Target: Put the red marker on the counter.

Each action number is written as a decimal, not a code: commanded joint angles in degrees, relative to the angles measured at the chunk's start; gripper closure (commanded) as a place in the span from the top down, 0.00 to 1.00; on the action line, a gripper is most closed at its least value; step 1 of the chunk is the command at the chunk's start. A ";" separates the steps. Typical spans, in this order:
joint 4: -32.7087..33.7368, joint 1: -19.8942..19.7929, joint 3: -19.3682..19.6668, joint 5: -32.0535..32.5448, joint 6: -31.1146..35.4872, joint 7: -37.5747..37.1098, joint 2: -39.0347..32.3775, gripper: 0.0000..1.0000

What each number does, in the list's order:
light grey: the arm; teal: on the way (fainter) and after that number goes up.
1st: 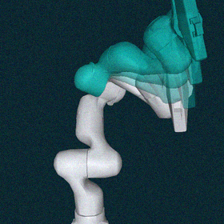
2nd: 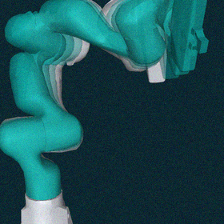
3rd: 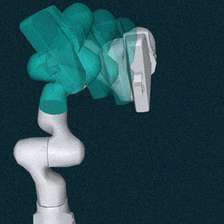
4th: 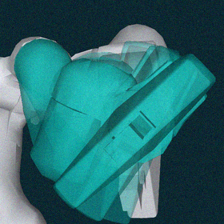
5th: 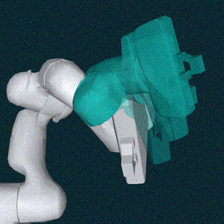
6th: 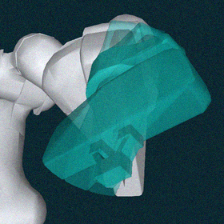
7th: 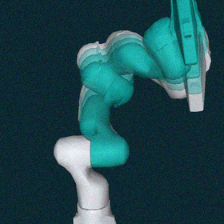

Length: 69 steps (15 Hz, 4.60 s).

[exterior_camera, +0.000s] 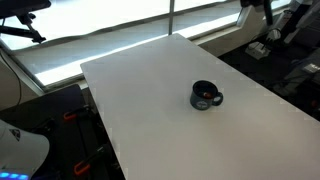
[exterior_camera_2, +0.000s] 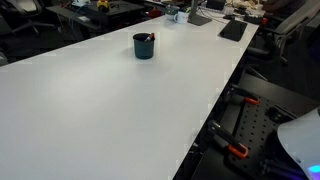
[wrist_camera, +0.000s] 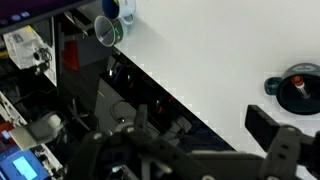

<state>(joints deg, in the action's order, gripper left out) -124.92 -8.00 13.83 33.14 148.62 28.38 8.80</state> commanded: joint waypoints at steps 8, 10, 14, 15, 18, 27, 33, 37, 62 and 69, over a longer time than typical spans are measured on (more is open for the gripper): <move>-0.30 23.17 14.83 -48.22 9.59 48.61 -2.54 1.00; 1.74 22.47 15.39 -55.88 4.99 55.97 -5.54 1.00; 0.06 22.30 15.13 -54.15 6.86 54.09 -4.94 1.00; 0.08 22.29 15.25 -54.15 6.78 54.17 -5.03 1.00; 2.29 22.70 16.04 -59.18 2.13 57.41 -6.18 1.00; 6.96 5.42 2.87 -64.08 -5.46 57.16 -14.61 1.00; 5.63 0.84 -1.29 -61.93 -3.42 56.32 -14.92 1.00; 8.30 -2.04 -4.71 -65.54 -7.76 59.72 -16.78 1.00; 16.01 -7.57 -9.51 -60.31 -14.89 56.85 -29.90 1.00; 20.27 -8.34 -11.07 -56.35 -19.41 55.32 -36.62 1.00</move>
<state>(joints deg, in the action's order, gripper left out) -107.20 -14.80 4.23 -24.81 132.06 85.05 -25.45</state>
